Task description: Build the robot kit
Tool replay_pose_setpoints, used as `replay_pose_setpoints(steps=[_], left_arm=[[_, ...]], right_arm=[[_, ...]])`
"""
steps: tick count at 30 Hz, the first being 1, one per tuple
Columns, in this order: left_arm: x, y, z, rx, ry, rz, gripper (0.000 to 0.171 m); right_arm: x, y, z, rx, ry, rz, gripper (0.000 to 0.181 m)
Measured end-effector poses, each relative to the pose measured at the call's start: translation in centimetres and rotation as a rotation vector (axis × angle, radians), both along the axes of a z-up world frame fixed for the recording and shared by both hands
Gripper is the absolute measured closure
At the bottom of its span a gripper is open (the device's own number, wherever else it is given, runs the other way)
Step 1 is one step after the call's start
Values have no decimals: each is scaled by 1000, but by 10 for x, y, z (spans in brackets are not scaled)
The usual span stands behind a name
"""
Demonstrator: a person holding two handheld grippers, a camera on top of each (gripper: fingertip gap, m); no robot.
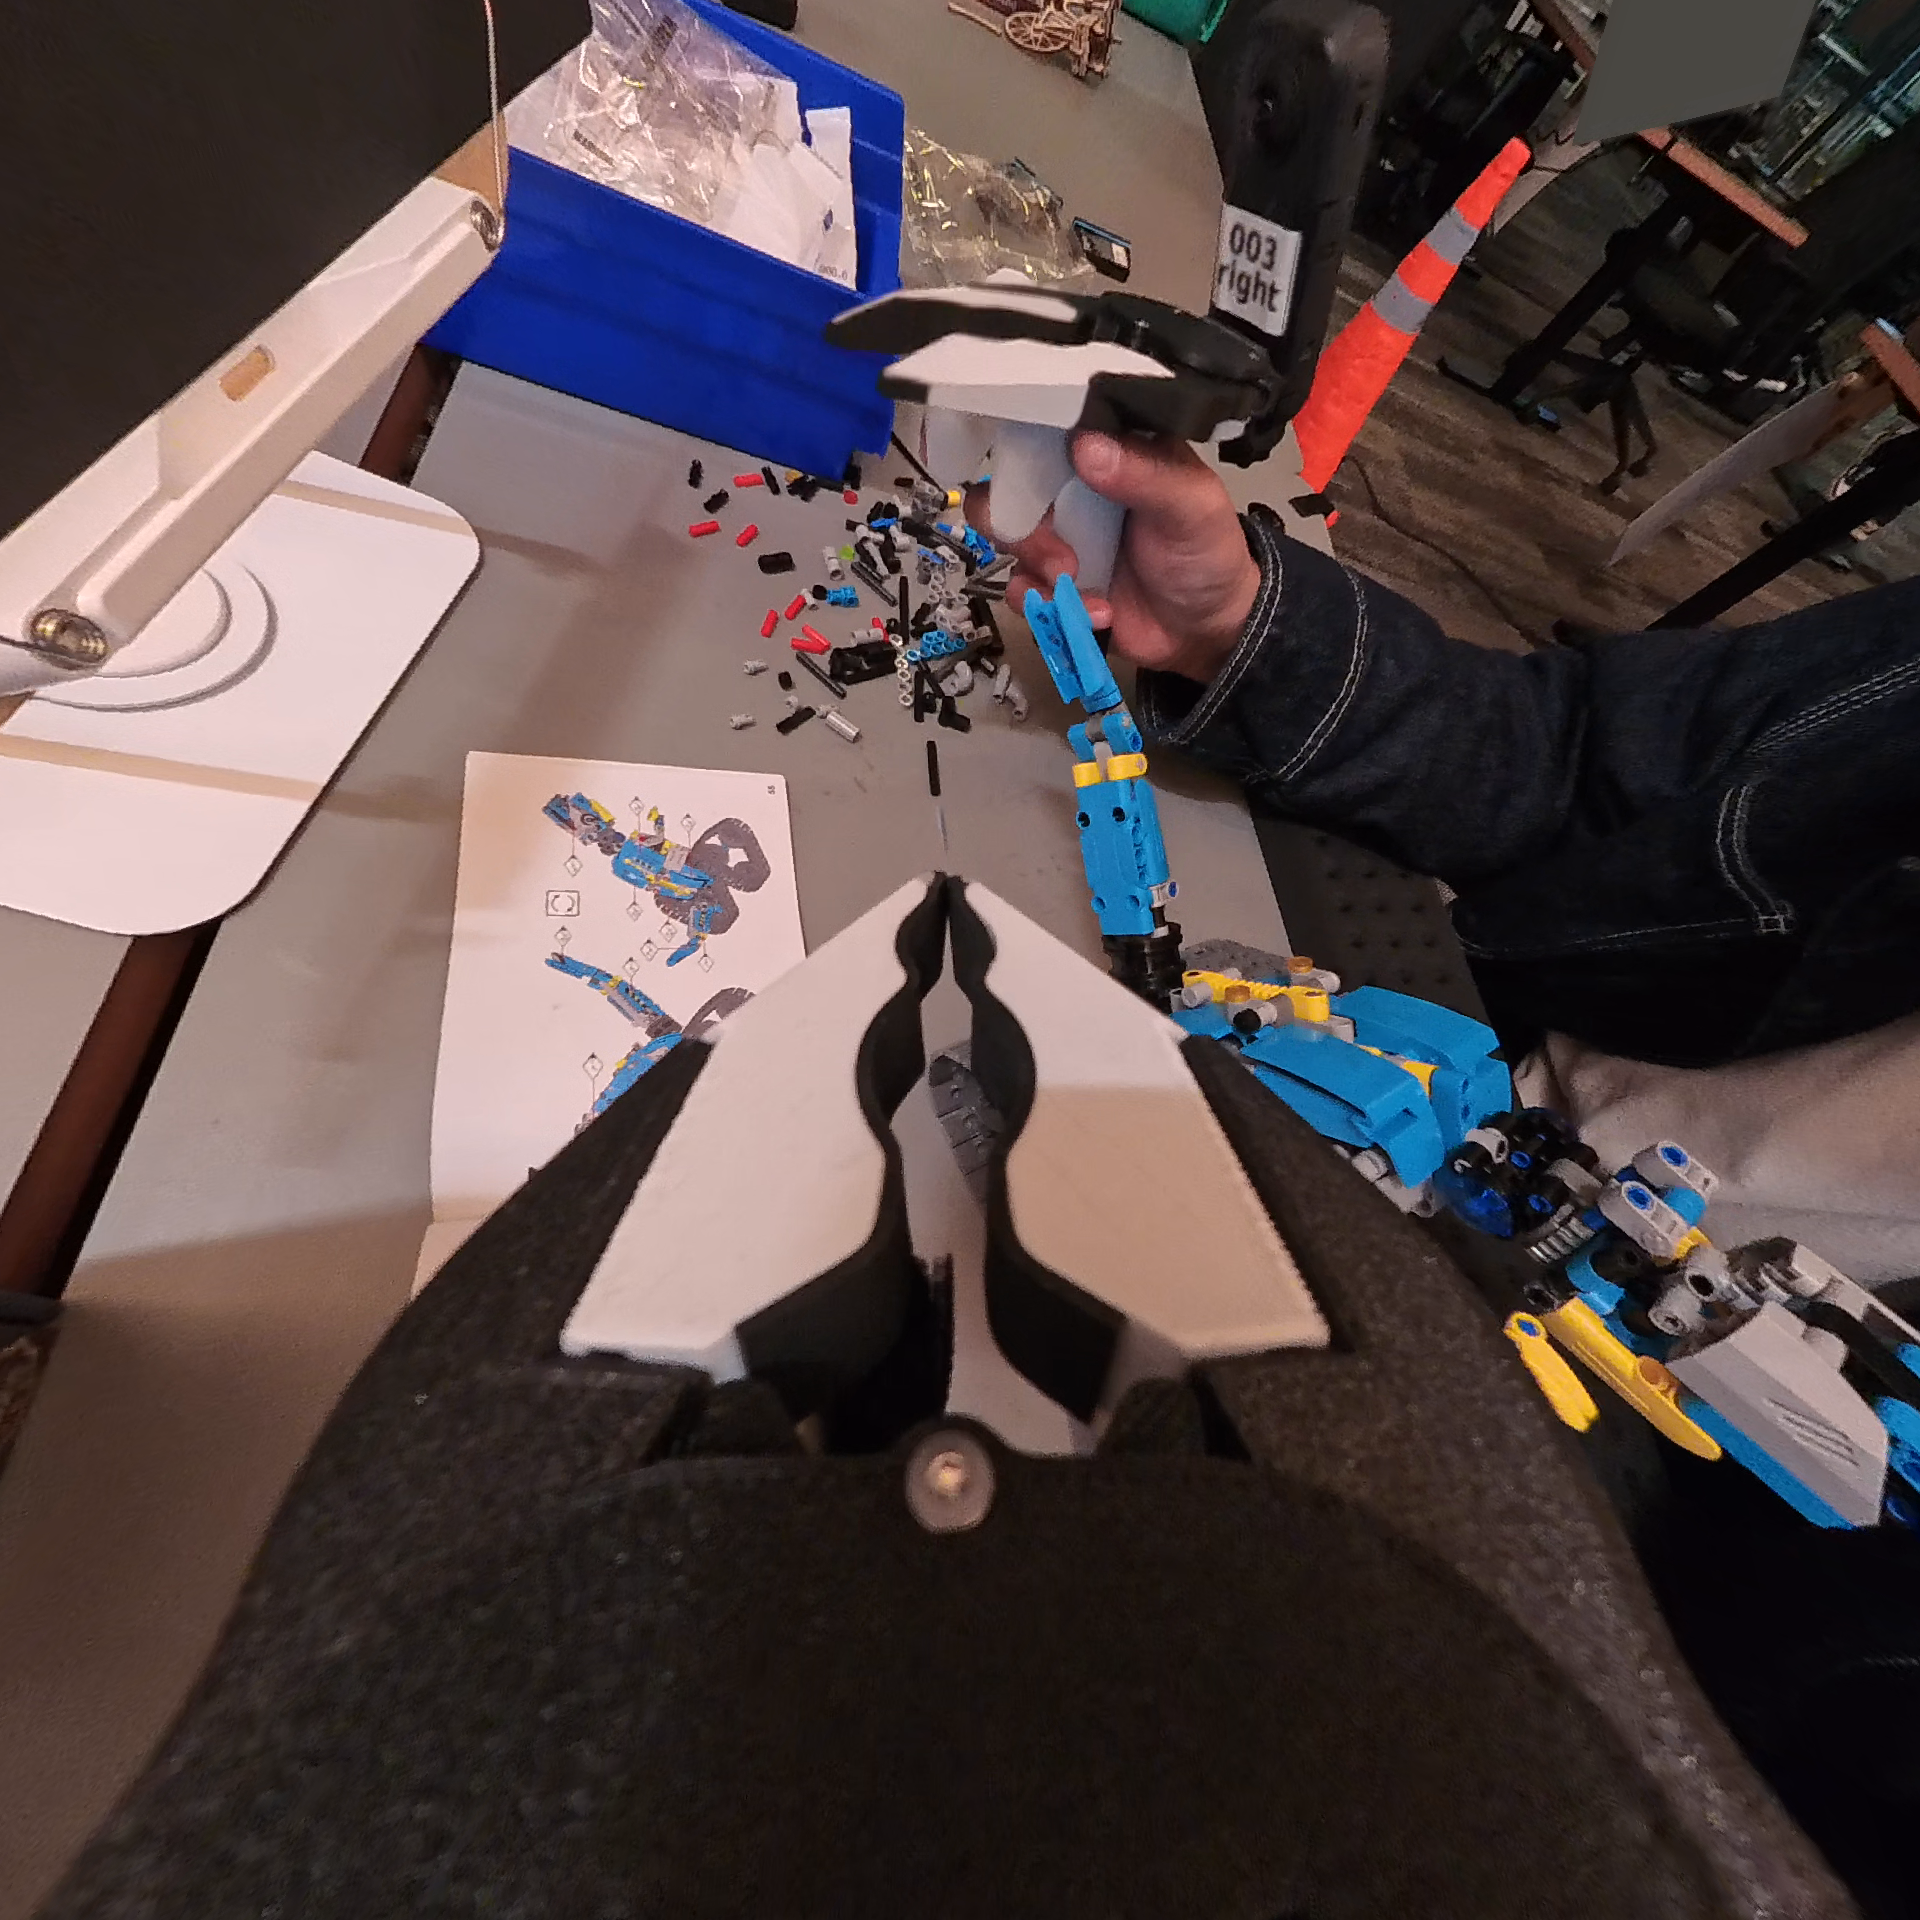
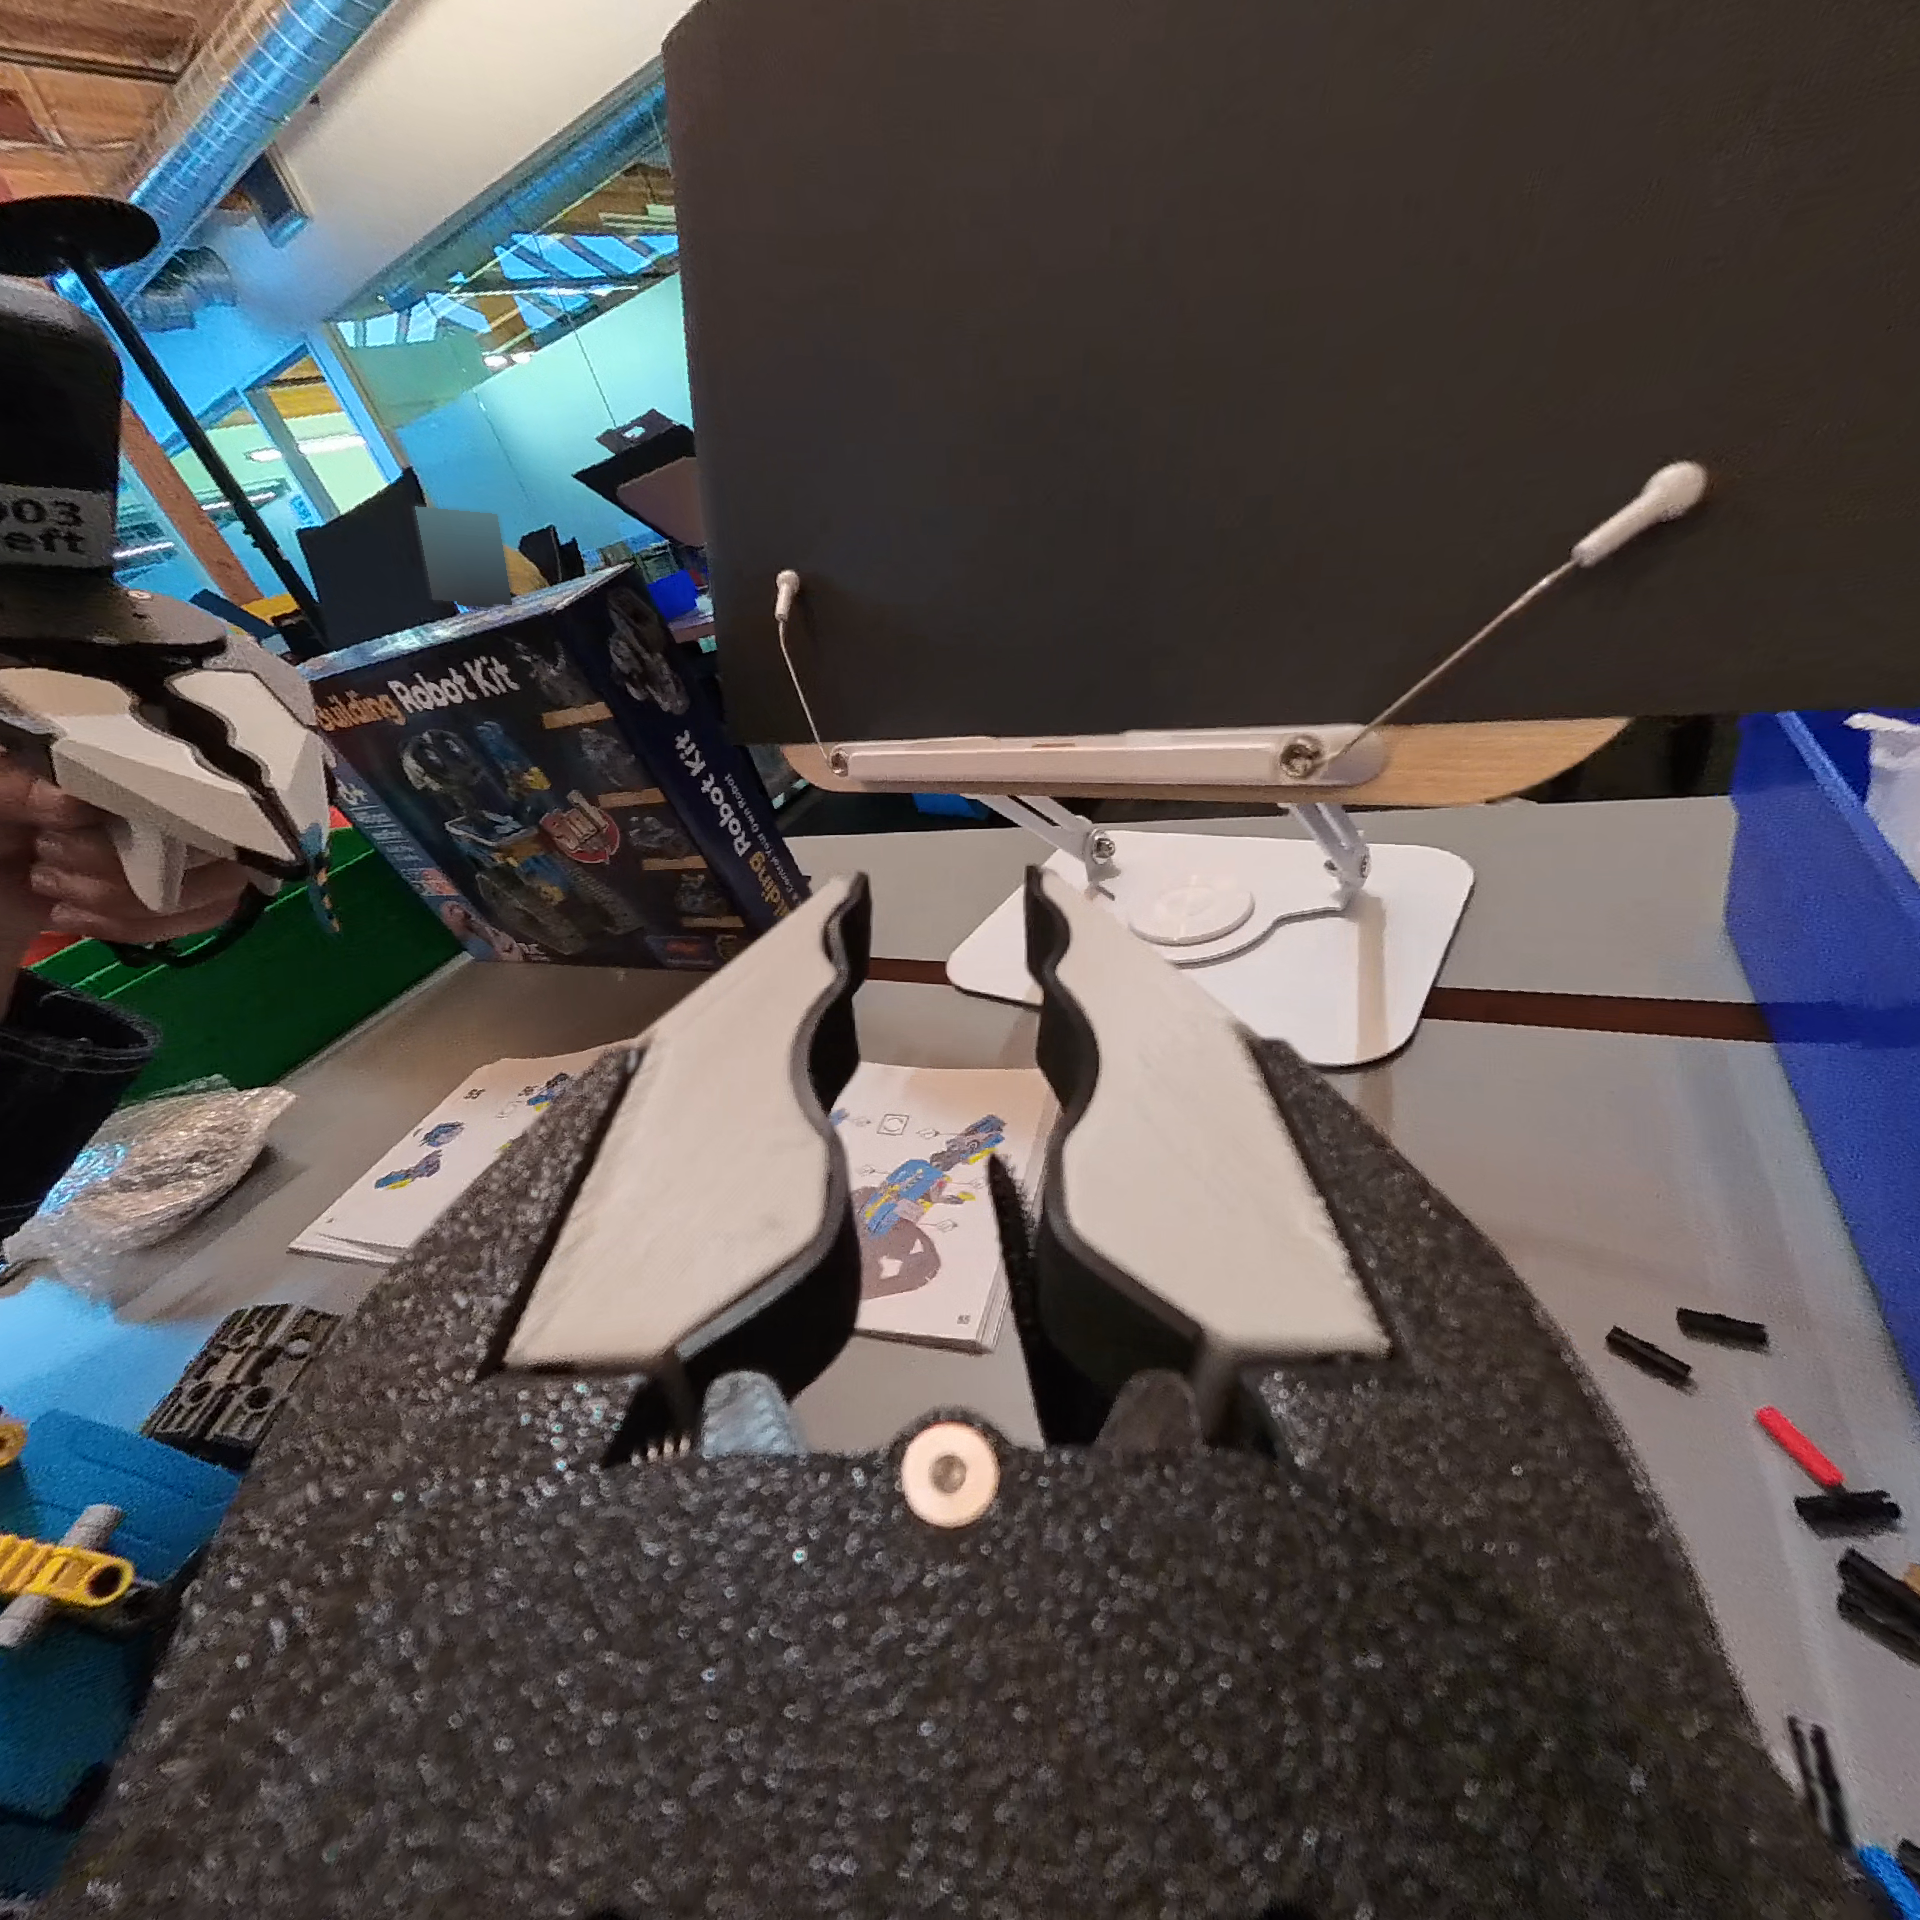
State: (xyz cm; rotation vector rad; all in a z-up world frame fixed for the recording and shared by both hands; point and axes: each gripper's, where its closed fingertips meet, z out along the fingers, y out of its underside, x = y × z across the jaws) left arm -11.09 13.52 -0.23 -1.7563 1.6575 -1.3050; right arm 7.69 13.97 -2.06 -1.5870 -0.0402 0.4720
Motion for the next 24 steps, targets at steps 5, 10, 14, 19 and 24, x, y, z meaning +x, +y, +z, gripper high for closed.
replay_pose_setpoints(steps=[5, 10, 14, 19, 24], left_arm=[[0, -1, 1, 2, -3, -2, 171], [1, -1, -2, 5, 7, -4, 171], [2, -3, -3, 9, 10, -11, 171], [2, -6, -2, 15, 11, -20, 171], [1, -5, 0, 19, 6, -16, 171]], right_arm=[[-6, 3, -8, -32, 24, 37, 153], [-11, 5, -16, -53, -49, 30, 154], [-12, 5, -17, -56, -49, 35, 154], [-11, 6, -17, -58, -44, 36, 155], [-14, 7, -20, -66, -61, 37, 156]])
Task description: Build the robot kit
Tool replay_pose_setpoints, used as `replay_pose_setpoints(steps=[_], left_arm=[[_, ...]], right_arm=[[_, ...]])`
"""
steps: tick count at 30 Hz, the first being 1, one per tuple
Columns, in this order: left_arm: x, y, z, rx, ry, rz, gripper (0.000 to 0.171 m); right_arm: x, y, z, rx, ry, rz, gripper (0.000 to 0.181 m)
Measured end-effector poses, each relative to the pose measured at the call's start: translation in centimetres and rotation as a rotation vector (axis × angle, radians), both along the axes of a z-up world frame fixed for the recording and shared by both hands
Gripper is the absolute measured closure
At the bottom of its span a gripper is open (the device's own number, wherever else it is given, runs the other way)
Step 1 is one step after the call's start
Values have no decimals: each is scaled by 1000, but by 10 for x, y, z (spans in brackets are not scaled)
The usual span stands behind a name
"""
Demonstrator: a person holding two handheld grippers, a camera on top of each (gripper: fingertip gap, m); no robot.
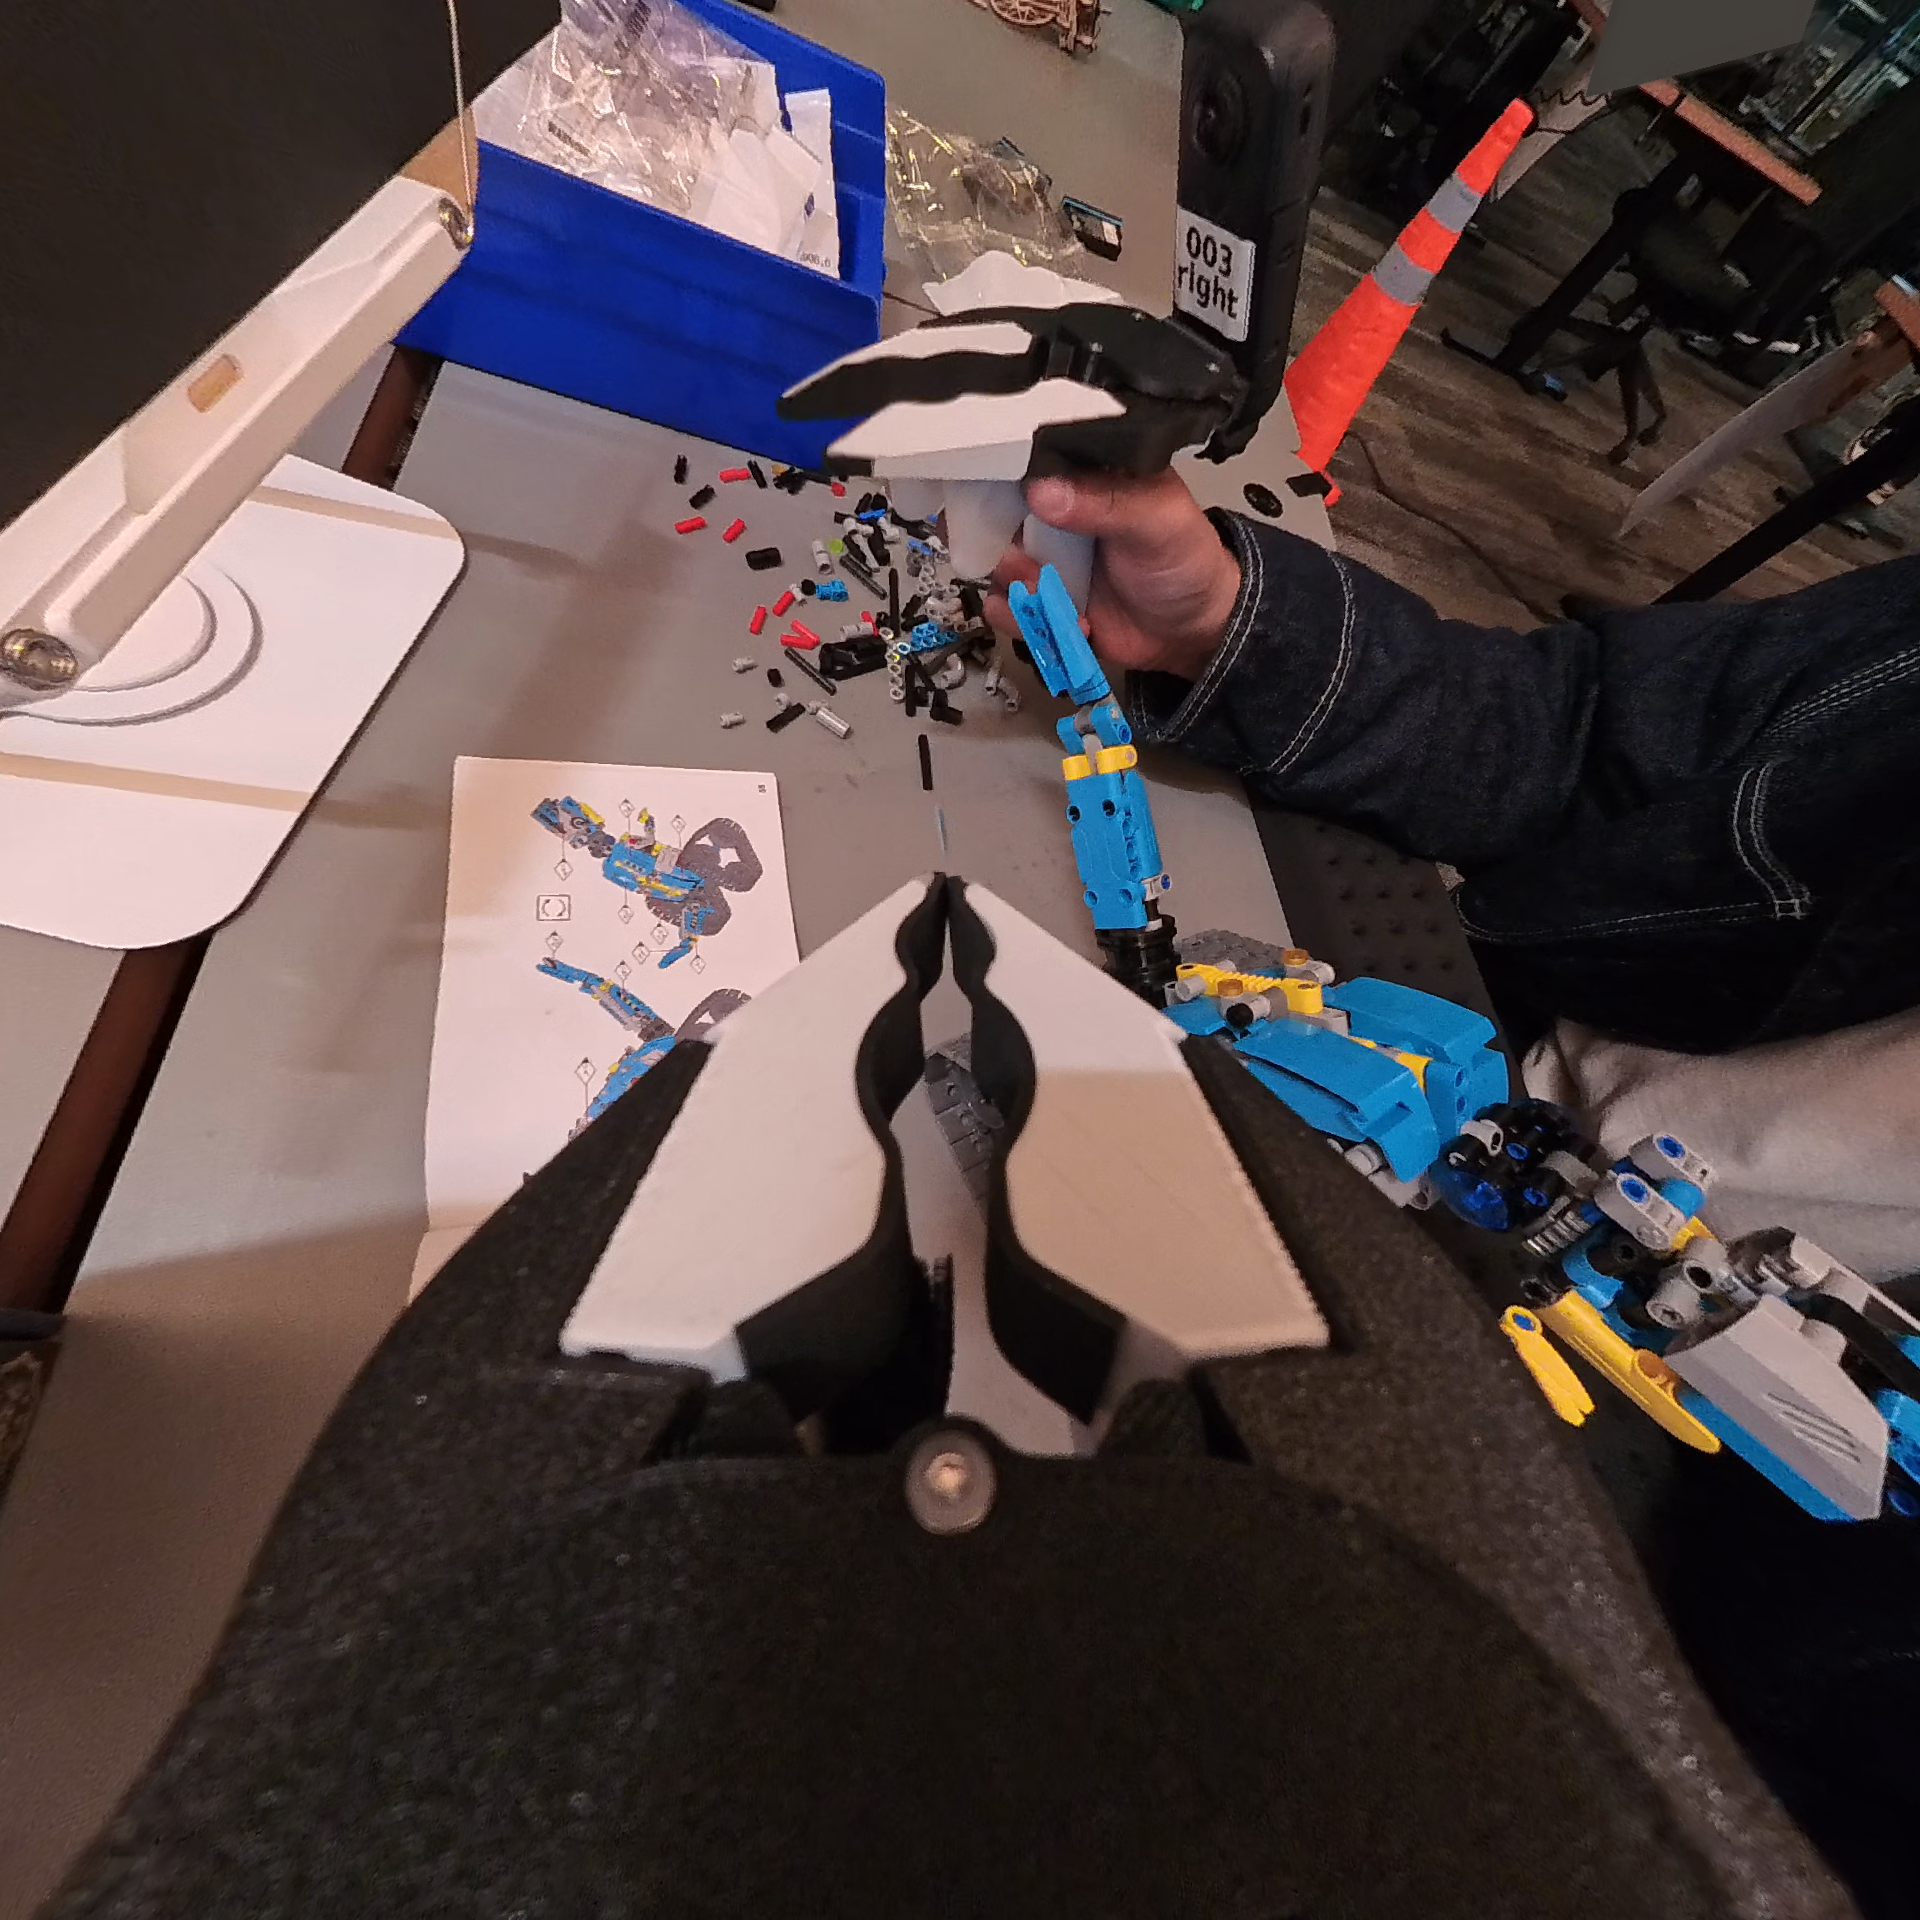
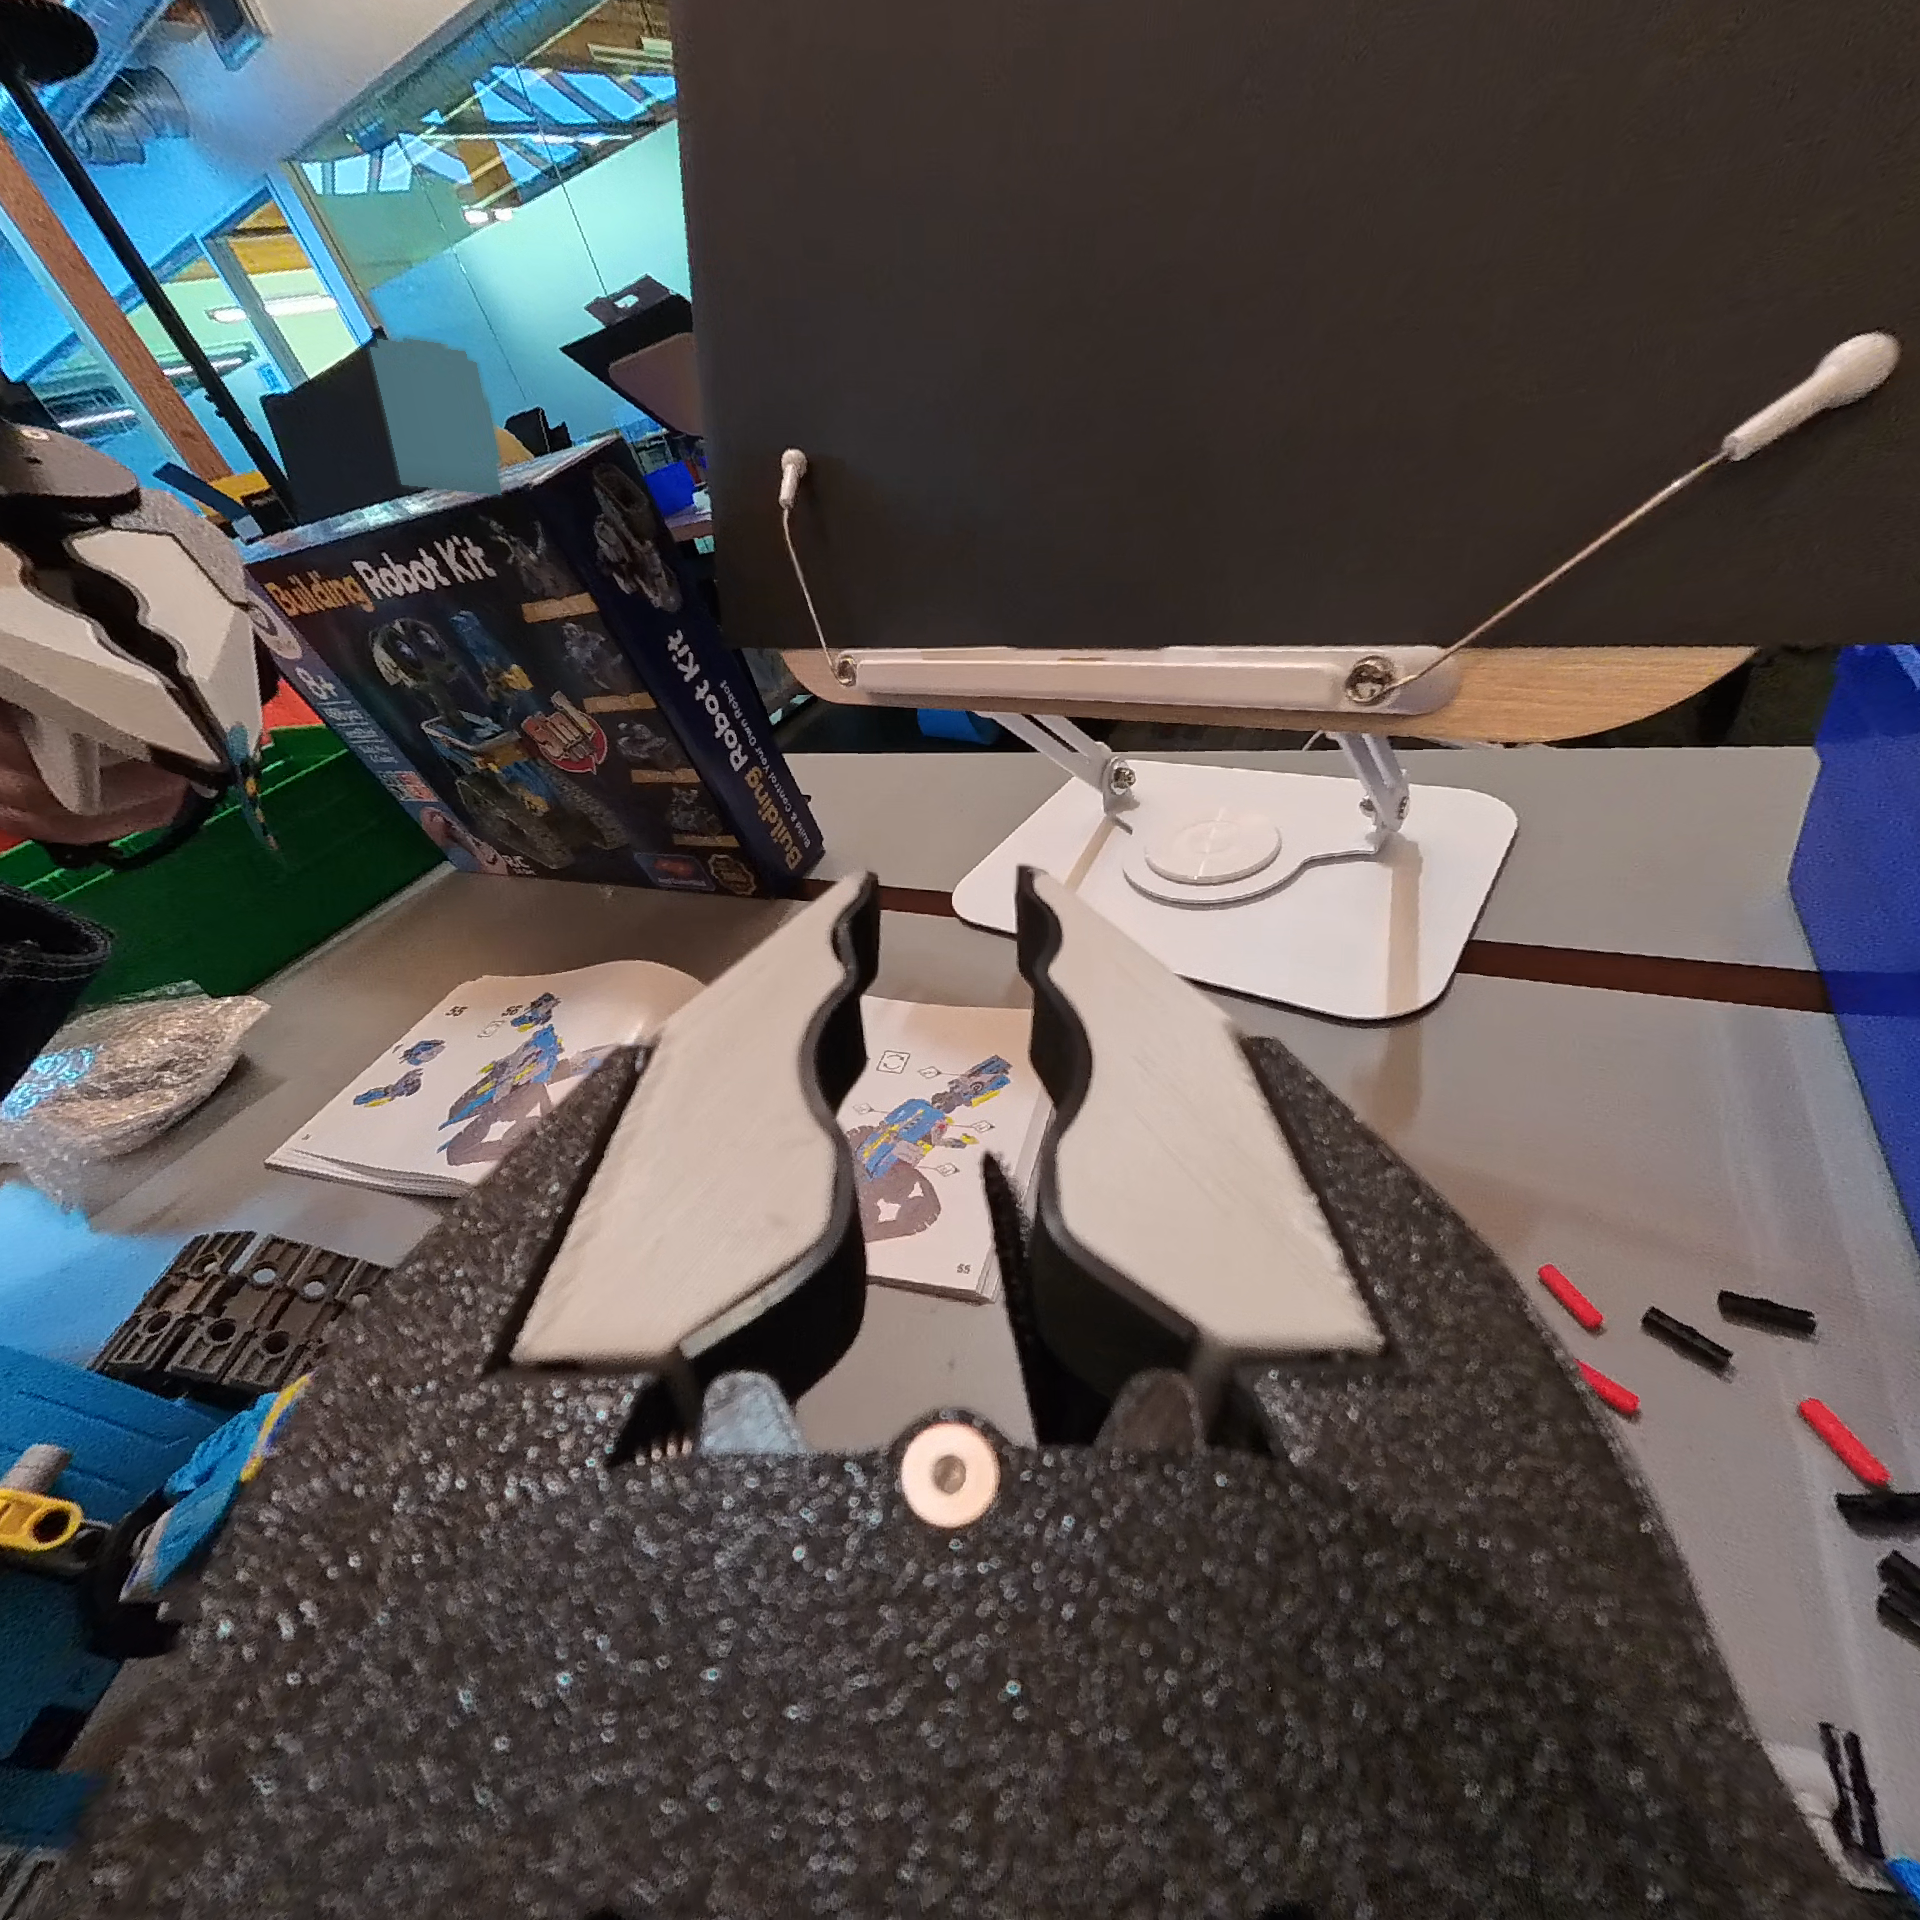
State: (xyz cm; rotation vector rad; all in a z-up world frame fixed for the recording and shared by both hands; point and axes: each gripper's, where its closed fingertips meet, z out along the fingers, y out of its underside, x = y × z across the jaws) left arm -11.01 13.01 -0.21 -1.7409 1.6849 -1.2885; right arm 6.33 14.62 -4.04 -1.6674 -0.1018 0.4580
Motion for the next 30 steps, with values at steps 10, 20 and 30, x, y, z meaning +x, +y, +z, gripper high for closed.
replay_pose_setpoints(steps=[10, 20, 30], left_arm=[[1, 1, -4, 2, 11, 0, 171], [5, -3, -7, 2, 19, -10, 171], [6, -3, -7, -5, 16, -15, 171]], right_arm=[[-1, 0, -1, -1, -14, 0, 156], [1, -1, 0, 3, -39, -10, 157], [-2, 0, -2, -2, -58, -5, 157]])
